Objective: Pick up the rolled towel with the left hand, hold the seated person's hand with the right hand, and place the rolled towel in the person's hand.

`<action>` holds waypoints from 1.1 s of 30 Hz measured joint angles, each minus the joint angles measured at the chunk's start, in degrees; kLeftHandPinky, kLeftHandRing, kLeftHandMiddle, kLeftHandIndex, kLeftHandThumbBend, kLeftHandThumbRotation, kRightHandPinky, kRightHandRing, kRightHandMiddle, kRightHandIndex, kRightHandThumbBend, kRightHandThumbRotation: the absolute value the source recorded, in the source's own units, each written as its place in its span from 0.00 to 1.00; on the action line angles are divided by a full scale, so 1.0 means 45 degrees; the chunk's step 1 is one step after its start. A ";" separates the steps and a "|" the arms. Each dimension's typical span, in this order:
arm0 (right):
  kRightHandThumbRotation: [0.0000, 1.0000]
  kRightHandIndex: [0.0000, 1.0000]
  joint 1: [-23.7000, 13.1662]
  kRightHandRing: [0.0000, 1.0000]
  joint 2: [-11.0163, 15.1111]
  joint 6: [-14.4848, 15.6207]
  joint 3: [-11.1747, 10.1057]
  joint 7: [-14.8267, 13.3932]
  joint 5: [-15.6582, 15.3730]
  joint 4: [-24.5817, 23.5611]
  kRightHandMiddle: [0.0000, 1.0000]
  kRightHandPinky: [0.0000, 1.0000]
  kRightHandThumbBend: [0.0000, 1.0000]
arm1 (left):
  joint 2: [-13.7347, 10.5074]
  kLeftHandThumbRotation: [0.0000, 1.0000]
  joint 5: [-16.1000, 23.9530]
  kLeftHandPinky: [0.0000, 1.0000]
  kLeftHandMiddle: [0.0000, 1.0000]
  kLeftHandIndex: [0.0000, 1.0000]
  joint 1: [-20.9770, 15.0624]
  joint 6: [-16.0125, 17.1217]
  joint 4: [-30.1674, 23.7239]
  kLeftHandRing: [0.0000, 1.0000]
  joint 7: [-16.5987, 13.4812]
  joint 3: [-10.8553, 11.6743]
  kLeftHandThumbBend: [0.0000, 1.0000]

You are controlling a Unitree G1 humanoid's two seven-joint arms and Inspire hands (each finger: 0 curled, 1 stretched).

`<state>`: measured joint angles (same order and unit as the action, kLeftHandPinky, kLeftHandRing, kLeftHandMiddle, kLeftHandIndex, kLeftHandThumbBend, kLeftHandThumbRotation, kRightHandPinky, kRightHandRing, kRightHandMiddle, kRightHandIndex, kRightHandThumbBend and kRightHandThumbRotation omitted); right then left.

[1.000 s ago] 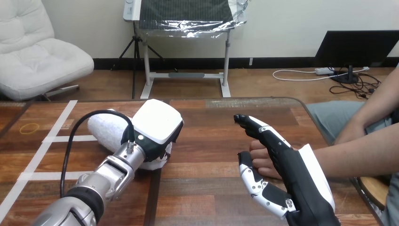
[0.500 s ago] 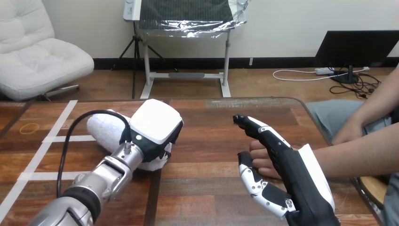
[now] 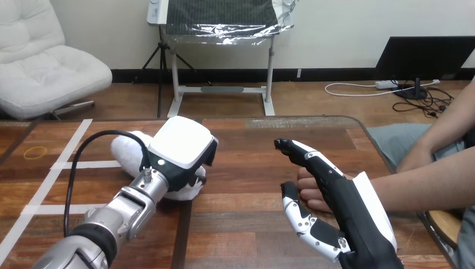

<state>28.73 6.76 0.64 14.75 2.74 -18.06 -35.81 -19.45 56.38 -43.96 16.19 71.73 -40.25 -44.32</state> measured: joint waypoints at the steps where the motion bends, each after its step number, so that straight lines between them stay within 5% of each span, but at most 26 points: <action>1: 0.00 0.83 0.0000 0.90 -0.0001 0.0000 -0.0001 0.0006 -0.0007 0.0000 0.87 0.96 0.06 | -0.0004 0.00 -0.0131 0.42 0.46 0.51 0.0063 0.0098 -0.0093 0.43 0.0002 0.0083 0.60; 6: 0.00 0.82 -0.0004 0.89 0.0000 0.0001 -0.0004 0.0022 -0.0013 0.0000 0.87 0.95 0.06 | -0.0097 0.04 -0.0719 0.50 0.55 0.58 0.0428 0.0563 -0.0770 0.52 0.0272 0.0463 0.59; 15: 0.00 0.82 0.0007 0.89 0.0007 0.0002 0.0005 0.0051 -0.0014 0.0001 0.86 0.95 0.06 | -0.0448 0.15 -0.1562 0.64 0.68 0.70 0.1344 0.1190 -0.2798 0.67 0.1880 0.1082 0.61; 24: 0.00 0.81 0.0059 0.89 0.0011 0.0062 0.0019 0.0122 -0.0011 0.0004 0.86 0.95 0.07 | -0.0767 0.26 -0.2278 0.86 0.86 0.88 0.2354 0.1330 -0.4976 0.86 0.4230 0.1495 0.67; 33: 0.00 0.82 0.0111 0.89 0.0029 0.0162 0.0024 0.0196 -0.0011 0.0019 0.86 0.95 0.08 | -0.1196 0.31 -0.3001 0.98 0.97 0.98 0.3423 0.1251 -0.7011 0.98 0.6828 0.1746 0.76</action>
<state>29.23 6.89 1.37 14.86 3.62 -18.11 -35.72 -24.83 42.87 -28.56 21.82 40.18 -9.52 -36.46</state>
